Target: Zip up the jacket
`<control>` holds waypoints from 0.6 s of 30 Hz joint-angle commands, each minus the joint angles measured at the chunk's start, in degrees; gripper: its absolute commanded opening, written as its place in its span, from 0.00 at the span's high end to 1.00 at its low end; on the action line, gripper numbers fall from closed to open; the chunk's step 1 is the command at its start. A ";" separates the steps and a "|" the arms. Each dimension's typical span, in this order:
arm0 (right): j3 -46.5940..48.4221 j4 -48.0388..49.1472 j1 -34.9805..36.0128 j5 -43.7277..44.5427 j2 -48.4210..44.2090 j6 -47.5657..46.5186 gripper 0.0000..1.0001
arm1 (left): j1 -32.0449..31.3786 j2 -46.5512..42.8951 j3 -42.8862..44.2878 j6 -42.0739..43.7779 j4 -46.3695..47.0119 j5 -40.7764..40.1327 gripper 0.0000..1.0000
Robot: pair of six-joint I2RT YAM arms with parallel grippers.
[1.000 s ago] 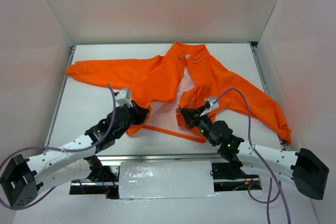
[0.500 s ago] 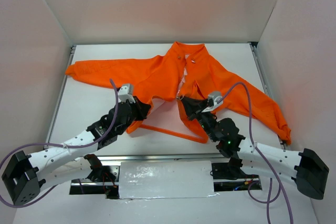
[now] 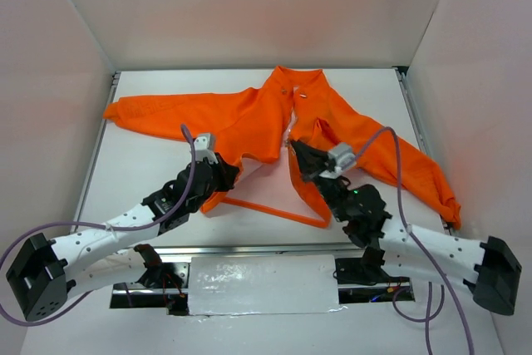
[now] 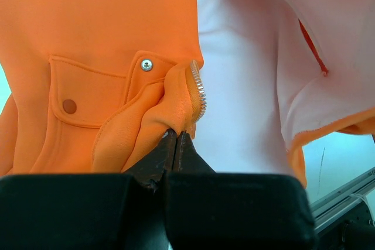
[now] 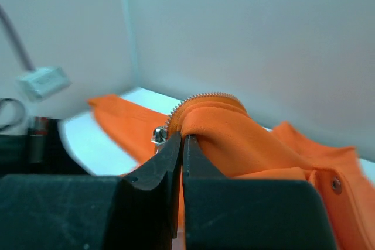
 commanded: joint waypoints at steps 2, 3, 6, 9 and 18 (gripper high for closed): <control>8.49 -0.77 2.61 18.49 15.20 -11.76 1.00 | -0.04 -0.22 2.64 0.79 3.22 -0.92 1.00; 8.34 3.61 4.82 21.81 15.05 -14.39 1.00 | -0.04 -0.13 3.43 0.96 2.87 -0.75 1.00; 3.16 21.48 12.13 14.32 8.22 -20.15 1.00 | -0.13 0.14 4.31 1.49 2.16 -0.92 1.00; 3.94 7.13 12.14 3.82 2.22 -12.26 1.00 | -0.13 -0.74 4.23 1.58 1.37 -1.44 1.00; -2.73 -1.79 12.23 4.26 -4.10 1.55 1.00 | -0.04 -4.26 2.90 2.54 1.63 -0.05 1.00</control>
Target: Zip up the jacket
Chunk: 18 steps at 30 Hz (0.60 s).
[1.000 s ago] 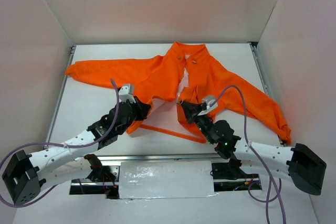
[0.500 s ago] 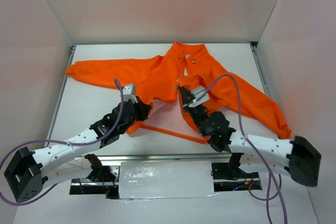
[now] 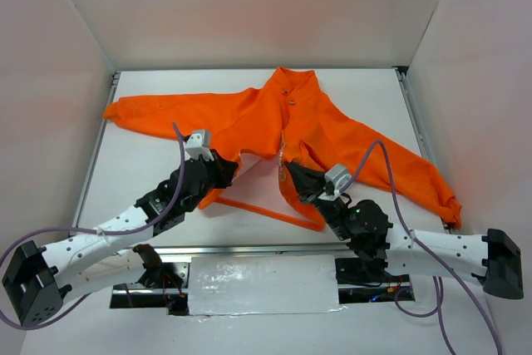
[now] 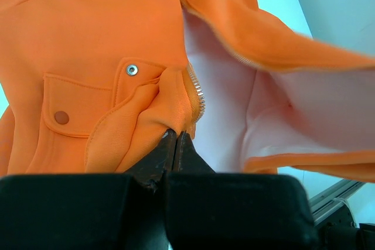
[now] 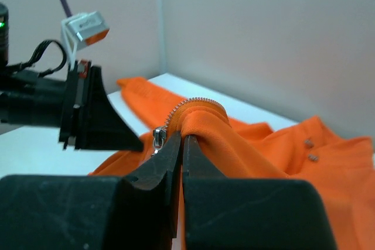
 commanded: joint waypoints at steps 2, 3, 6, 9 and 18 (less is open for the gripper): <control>-2.45 -4.62 0.18 -3.08 -4.09 11.50 1.00 | -0.04 -2.07 1.68 2.83 4.02 1.40 1.00; -2.90 -6.36 0.27 -3.78 -4.44 14.74 1.00 | -0.04 -2.34 1.77 3.62 5.50 2.89 1.00; -4.56 -8.05 0.27 -5.45 -5.24 21.52 1.00 | -0.04 -3.22 1.51 4.15 8.93 5.53 1.00; -6.33 -7.61 0.53 -4.15 -4.36 27.32 1.00 | -0.13 -3.75 0.19 3.19 13.05 8.16 1.00; -0.72 -12.70 3.08 14.82 7.74 45.87 1.00 | -2.05 -3.13 -5.08 -3.05 23.01 6.52 1.00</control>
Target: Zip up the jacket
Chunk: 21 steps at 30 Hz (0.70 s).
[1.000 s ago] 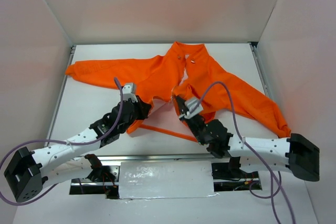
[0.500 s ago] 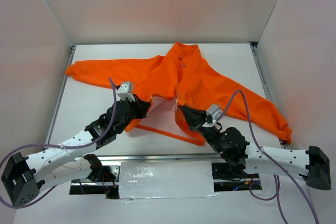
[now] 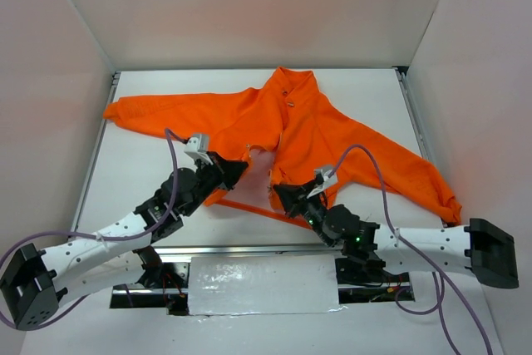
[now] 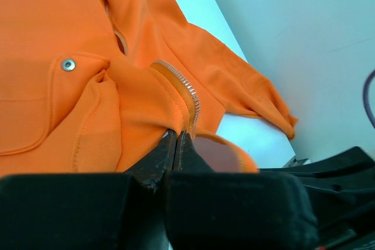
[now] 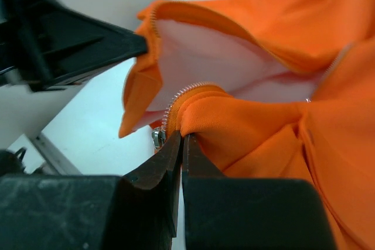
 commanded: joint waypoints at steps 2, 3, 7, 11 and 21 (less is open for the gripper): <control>7.99 -5.36 3.02 14.86 6.52 11.95 1.00 | -2.54 0.45 -0.06 -2.29 8.12 -2.99 1.00; 8.80 -5.65 3.29 15.66 7.59 12.04 1.00 | -2.81 0.63 -0.06 -2.11 8.30 -2.90 1.00; 10.82 -7.23 3.73 18.47 11.46 15.37 1.00 | -3.42 1.51 0.03 -2.37 8.12 -2.38 1.00; 10.30 -7.15 3.90 20.76 11.90 18.02 1.00 | -4.22 1.69 -0.41 -4.13 6.19 -3.69 1.00; 11.53 -8.46 3.90 21.02 13.05 18.81 1.00 | -5.80 2.83 -2.16 -7.56 6.89 -2.72 1.00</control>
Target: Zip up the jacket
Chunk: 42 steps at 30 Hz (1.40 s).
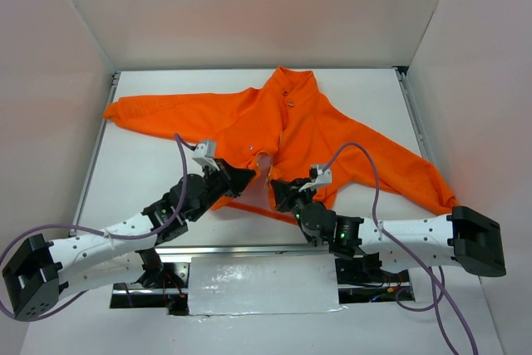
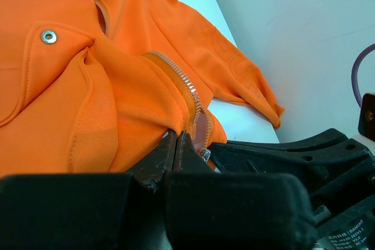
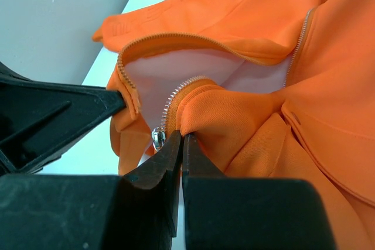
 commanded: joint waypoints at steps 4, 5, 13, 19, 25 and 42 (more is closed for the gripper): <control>2.96 -1.82 0.43 3.32 0.68 2.36 1.00 | -1.28 0.12 -0.81 -2.65 4.77 -0.08 1.00; 3.31 -2.53 0.52 3.41 0.85 2.62 1.00 | -1.28 0.21 -0.90 -2.65 5.04 0.09 1.00; 3.93 -2.88 0.52 2.62 1.38 2.71 1.00 | -1.80 1.70 -0.55 -2.03 4.95 -0.70 1.00; 3.76 -2.27 0.52 1.74 1.47 2.53 1.00 | -1.81 1.70 -0.20 -1.77 4.60 -0.96 1.00; 4.02 -2.62 0.52 1.22 2.00 2.53 1.00 | -1.89 1.17 -0.55 -1.77 4.60 -1.14 1.00; 4.37 -2.97 0.43 2.18 2.26 3.06 1.00 | -2.07 1.97 -0.46 -0.98 4.78 -0.43 1.00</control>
